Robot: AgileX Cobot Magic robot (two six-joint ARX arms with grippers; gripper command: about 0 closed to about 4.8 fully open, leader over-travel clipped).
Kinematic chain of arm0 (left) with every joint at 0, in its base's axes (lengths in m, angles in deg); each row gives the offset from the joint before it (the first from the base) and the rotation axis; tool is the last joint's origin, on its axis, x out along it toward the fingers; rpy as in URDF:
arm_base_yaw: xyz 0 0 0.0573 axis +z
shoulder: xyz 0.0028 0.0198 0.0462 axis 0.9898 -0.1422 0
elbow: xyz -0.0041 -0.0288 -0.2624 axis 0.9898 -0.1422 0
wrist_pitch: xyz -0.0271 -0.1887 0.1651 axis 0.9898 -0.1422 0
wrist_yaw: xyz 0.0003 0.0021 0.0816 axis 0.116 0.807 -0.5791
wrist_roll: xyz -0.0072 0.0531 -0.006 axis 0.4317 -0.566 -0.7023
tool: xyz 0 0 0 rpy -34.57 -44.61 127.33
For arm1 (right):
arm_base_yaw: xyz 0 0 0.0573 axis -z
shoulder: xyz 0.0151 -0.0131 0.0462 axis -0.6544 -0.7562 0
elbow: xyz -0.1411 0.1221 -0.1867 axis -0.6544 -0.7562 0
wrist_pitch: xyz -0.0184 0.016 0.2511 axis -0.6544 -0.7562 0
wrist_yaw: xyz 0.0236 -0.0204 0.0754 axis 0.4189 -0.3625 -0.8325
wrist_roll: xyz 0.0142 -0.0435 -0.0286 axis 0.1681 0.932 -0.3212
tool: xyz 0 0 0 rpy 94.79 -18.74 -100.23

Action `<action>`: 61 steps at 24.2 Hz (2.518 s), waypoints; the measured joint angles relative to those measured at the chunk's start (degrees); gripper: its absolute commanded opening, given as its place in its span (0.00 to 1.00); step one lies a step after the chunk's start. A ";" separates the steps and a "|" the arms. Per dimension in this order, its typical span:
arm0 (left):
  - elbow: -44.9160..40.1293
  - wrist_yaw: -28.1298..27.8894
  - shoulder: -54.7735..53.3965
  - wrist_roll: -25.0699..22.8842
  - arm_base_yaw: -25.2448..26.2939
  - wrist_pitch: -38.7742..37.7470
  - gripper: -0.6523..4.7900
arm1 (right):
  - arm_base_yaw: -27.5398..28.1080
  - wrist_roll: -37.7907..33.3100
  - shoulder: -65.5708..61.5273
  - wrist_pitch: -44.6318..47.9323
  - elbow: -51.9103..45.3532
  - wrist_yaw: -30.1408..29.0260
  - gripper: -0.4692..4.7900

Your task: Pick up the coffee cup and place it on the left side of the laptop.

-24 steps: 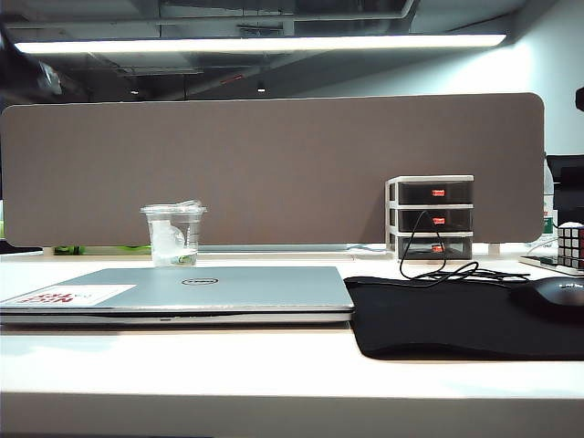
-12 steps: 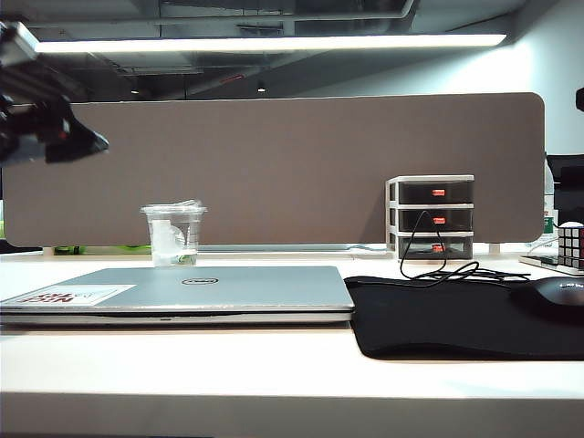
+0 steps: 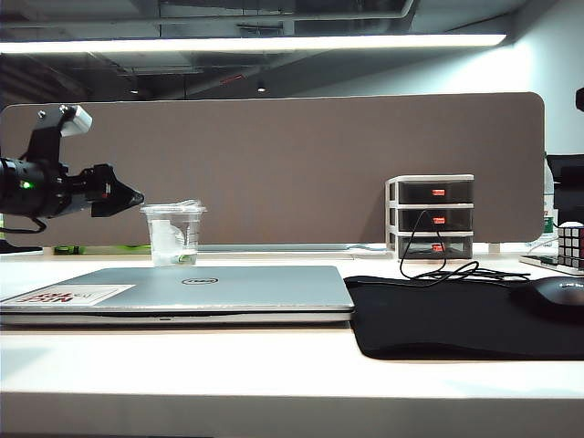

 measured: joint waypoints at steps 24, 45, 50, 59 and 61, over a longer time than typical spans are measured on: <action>13.16 0.70 -13.73 0.39 -3.52 -4.42 1.00 | 0.00 1.49 0.00 0.00 0.00 0.00 0.09; 25.55 -6.36 -20.00 0.39 -7.69 -10.62 0.90 | 0.00 1.51 0.00 0.00 0.00 0.00 0.09; 25.57 -6.97 -20.00 0.39 -7.48 -10.62 0.74 | 0.00 1.51 0.00 -0.07 0.00 0.00 0.09; 25.55 -6.95 -20.02 0.37 -7.06 -10.34 0.74 | 0.00 1.51 0.00 -0.07 0.00 0.00 0.09; 25.53 -6.54 -20.02 0.57 -6.34 -9.05 0.74 | 0.00 1.51 0.00 -0.15 0.00 0.00 0.09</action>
